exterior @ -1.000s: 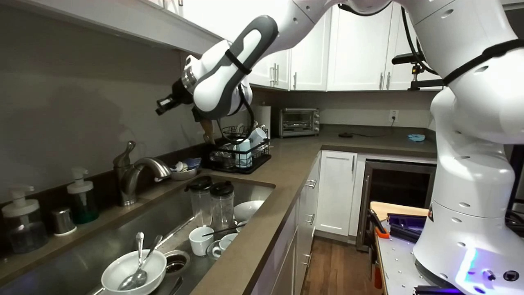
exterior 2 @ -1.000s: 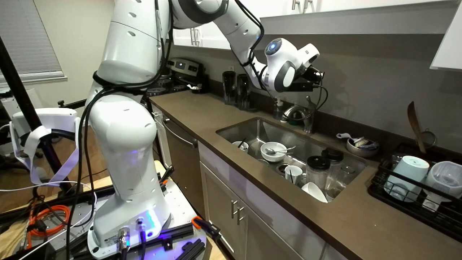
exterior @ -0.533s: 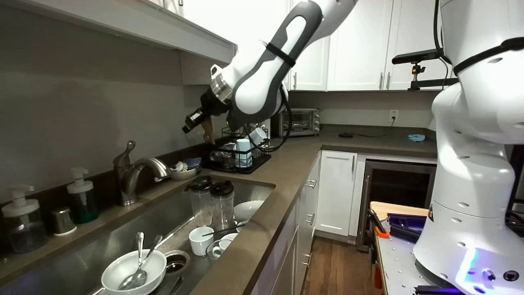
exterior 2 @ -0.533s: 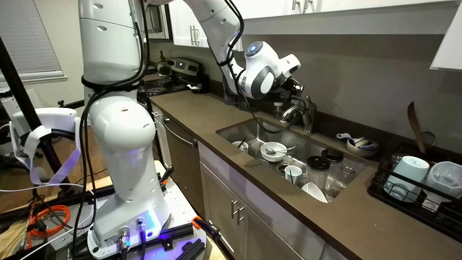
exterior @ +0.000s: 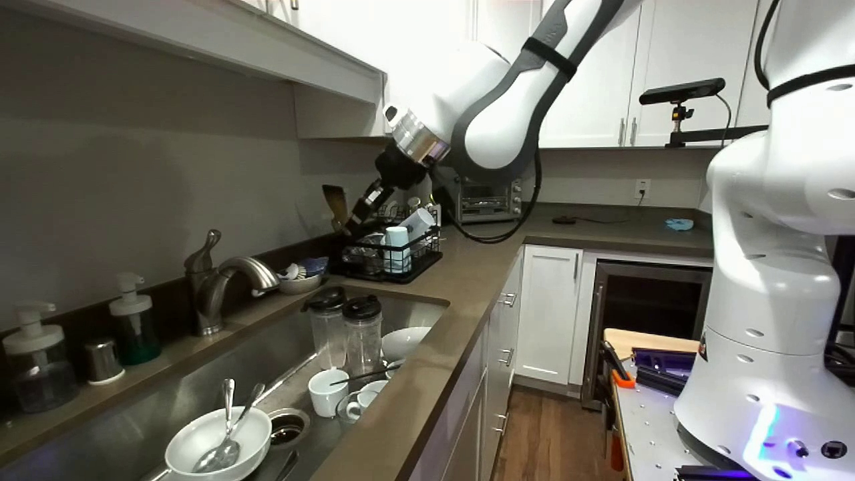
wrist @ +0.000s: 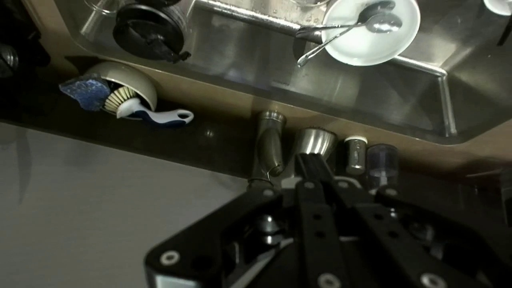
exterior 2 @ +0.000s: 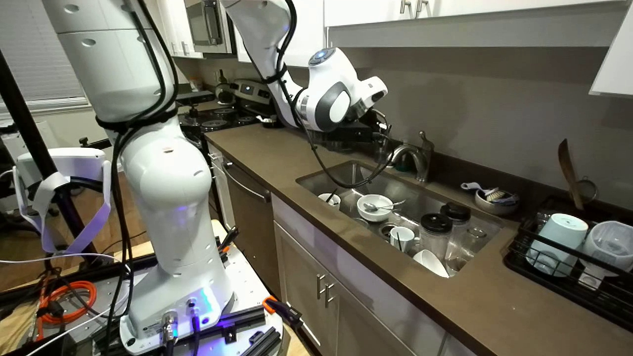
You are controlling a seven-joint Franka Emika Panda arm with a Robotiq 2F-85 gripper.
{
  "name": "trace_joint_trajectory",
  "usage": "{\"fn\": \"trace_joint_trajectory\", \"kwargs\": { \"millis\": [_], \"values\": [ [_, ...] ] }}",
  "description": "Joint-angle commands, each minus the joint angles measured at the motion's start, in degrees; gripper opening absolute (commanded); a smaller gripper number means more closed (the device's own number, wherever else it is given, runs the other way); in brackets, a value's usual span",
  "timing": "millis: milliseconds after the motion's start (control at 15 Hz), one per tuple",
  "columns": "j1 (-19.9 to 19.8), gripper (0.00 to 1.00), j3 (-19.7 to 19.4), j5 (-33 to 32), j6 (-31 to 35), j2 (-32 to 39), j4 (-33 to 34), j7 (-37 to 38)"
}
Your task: Push the faucet handle downwards
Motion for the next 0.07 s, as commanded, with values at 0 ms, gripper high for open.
{"fn": "trace_joint_trajectory", "kwargs": {
  "millis": [0],
  "values": [
    [2.08, 0.0, -1.81, -0.53, -5.52, -5.77, -2.55, -0.37]
  ]
}}
